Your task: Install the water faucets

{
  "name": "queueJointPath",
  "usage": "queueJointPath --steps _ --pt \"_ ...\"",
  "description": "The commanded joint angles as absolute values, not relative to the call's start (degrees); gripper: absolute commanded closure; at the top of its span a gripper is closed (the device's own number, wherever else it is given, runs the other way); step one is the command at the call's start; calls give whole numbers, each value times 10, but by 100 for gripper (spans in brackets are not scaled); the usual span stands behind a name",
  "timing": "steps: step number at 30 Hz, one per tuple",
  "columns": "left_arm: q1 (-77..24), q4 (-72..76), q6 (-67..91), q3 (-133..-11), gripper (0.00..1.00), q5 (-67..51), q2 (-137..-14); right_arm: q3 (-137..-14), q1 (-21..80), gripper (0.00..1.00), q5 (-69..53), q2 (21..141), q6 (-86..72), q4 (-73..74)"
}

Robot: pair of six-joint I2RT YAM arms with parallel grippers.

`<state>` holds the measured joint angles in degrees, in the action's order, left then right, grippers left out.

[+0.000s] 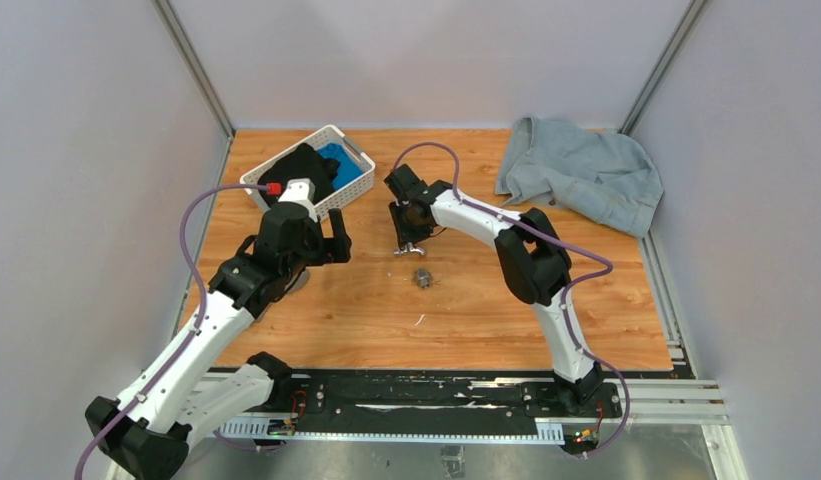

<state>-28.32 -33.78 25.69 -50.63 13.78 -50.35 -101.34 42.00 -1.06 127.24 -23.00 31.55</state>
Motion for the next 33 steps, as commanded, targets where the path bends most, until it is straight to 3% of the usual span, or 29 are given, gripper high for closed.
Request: queueJointPath --steps 1,3,8,11,17,25,33 --pt "-287 -350 246 -532 0 148 -498 -1033 426 83 29 1274 -243 332" --pt "-287 -346 246 -527 0 145 -499 -1022 426 99 40 1258 -241 337" --pt "-287 -328 255 -517 0 113 -513 -927 417 100 130 1148 -213 336" --pt "-289 -283 269 -524 0 3 -570 -847 393 100 148 1062 -201 325" --pt "-375 -179 283 -567 0 -111 -698 -757 290 100 -102 939 -264 335" --pt "-379 71 393 -496 0 -217 -726 -722 288 100 -116 848 -320 376" --pt "-380 128 427 -495 7 -303 -784 -728 287 100 -225 848 -361 361"
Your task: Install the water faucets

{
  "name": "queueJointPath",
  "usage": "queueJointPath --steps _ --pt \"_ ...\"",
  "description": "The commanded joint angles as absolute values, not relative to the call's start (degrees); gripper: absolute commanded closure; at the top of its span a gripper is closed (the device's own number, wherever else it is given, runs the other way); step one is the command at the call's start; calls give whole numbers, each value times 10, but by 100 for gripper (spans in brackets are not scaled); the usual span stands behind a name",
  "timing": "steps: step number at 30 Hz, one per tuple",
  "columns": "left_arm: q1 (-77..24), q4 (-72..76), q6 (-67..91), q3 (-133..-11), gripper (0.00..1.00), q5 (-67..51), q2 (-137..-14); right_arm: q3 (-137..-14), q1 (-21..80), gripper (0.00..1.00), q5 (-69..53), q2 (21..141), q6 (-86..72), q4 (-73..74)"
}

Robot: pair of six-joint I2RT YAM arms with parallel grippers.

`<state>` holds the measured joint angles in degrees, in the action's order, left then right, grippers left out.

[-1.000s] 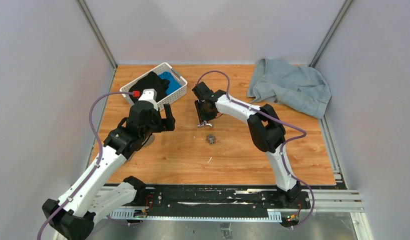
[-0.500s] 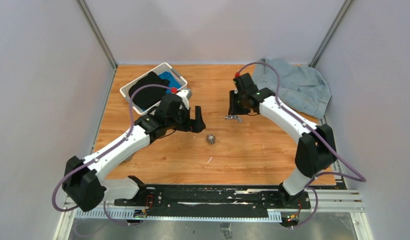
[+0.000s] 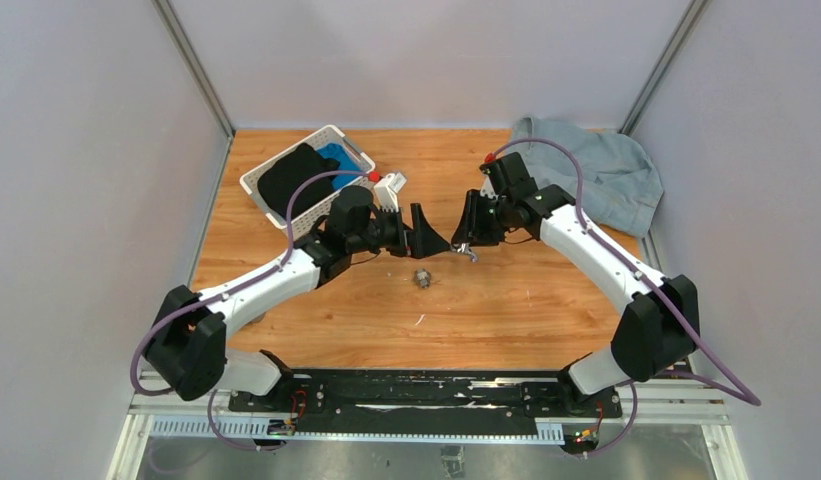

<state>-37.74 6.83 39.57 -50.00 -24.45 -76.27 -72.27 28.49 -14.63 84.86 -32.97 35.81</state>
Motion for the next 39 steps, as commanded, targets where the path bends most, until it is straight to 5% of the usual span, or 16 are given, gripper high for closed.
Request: queueJointPath --steps 1,17,21,25,27,33,39 --pt "-381 130 429 -496 9 -306 -787 -730 287 100 -240 852 -365 360" --pt "-381 130 439 -492 40 -329 -811 -713 287 100 -315 864 -396 316" --pt "-381 130 443 -495 59 -327 -813 -713 287 100 -325 867 -398 311" --pt "-381 131 446 -502 98 -325 -815 -709 285 100 -322 864 -396 311" --pt "-382 131 448 -506 100 -330 -817 -702 280 100 -326 861 -391 310" --pt "-380 150 450 -502 100 -356 -804 -642 250 41 -414 809 -356 216" --pt "-371 236 507 -467 100 -386 -781 -559 189 10 -515 743 -373 75"
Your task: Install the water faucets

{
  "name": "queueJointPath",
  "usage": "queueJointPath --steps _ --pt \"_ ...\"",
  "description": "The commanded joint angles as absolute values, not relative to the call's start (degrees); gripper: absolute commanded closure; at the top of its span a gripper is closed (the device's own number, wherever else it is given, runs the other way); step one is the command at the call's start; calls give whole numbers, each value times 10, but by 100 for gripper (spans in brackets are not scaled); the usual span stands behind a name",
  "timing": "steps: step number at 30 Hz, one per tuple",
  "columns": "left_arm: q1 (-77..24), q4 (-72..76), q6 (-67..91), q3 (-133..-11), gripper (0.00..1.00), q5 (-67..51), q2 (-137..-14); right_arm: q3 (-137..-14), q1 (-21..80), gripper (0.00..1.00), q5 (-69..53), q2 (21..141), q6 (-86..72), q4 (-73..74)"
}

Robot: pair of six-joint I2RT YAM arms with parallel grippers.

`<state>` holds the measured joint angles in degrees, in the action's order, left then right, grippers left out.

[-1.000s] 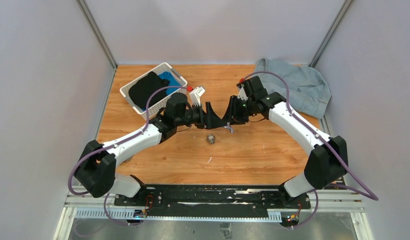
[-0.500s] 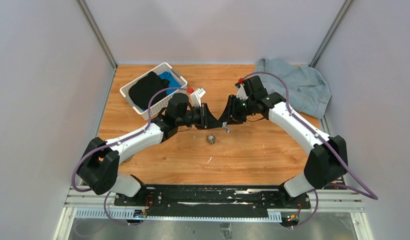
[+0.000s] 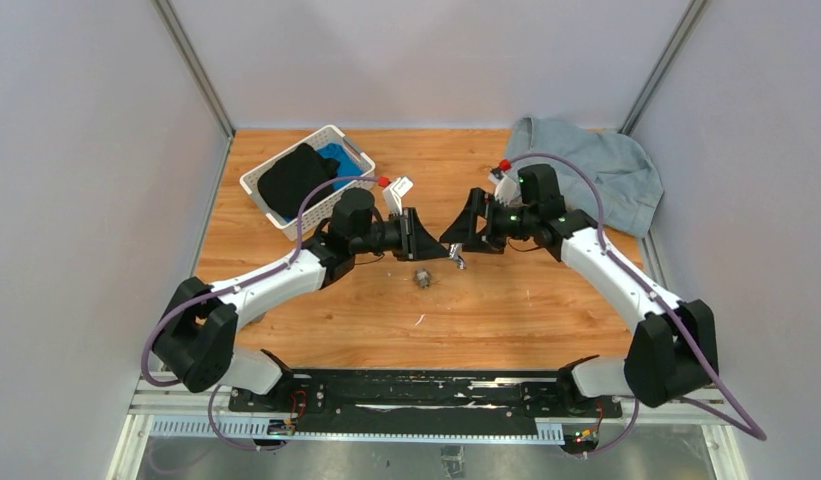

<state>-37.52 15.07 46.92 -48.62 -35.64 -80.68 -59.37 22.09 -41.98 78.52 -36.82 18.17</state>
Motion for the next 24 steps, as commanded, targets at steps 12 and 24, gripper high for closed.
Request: queueJointPath --steps 12,24 --pt "-351 392 621 -443 100 -420 -790 -374 156 19 -616 671 -557 -314" --pt "-346 445 655 -431 100 -422 -799 -311 157 58 -623 700 -734 -577"
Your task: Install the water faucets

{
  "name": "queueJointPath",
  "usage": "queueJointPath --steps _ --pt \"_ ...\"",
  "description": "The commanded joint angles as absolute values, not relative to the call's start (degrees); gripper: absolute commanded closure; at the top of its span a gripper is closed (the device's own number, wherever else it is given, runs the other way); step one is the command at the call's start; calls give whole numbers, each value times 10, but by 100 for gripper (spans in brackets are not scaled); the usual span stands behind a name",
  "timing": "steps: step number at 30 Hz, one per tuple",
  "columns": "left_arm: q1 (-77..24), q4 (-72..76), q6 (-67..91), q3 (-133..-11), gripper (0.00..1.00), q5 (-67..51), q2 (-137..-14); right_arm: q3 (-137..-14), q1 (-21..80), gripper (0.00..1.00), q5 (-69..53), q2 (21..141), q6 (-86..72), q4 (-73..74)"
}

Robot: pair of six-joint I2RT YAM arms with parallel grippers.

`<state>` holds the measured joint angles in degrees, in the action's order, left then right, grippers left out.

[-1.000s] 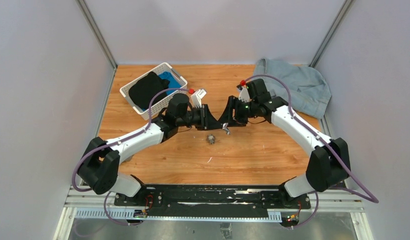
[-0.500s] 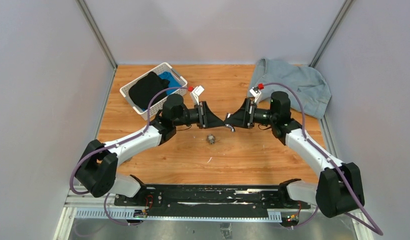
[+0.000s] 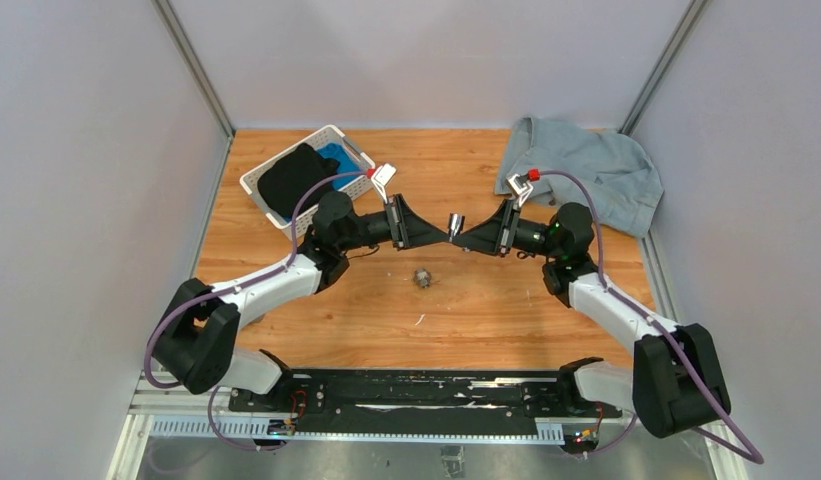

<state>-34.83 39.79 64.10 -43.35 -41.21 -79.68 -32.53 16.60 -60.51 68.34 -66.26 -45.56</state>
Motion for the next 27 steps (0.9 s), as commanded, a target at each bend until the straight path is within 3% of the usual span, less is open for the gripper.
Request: queueJointPath --steps 1,5,6,8,13,15,19,21,24,27 --pt "-346 445 655 -431 100 -420 -800 -308 158 60 -622 705 -748 -598" --pt "-347 449 658 -429 100 -418 -803 -303 167 67 -610 723 -778 -646" --pt "-347 451 659 -428 100 -418 -803 -301 169 73 -606 726 -782 -653" --pt "-347 453 661 -426 100 -414 -803 -297 170 97 -596 729 -786 -665" --pt "-347 446 658 -420 100 -409 -798 -294 170 100 -586 729 -774 -645" --pt "-346 440 656 -417 89 -403 -792 -293 170 100 -584 724 -768 -643" --pt "-332 404 635 -417 39 -406 -769 -316 167 100 -606 698 -698 -546" --pt "-325 373 605 -423 23 -420 -761 -336 167 100 -622 679 -624 -459" --pt "-324 328 559 -446 8 -466 -772 -388 168 100 -657 659 -502 -292" --pt "-325 328 557 -471 4 -507 -798 -437 169 100 -679 654 -400 -151"
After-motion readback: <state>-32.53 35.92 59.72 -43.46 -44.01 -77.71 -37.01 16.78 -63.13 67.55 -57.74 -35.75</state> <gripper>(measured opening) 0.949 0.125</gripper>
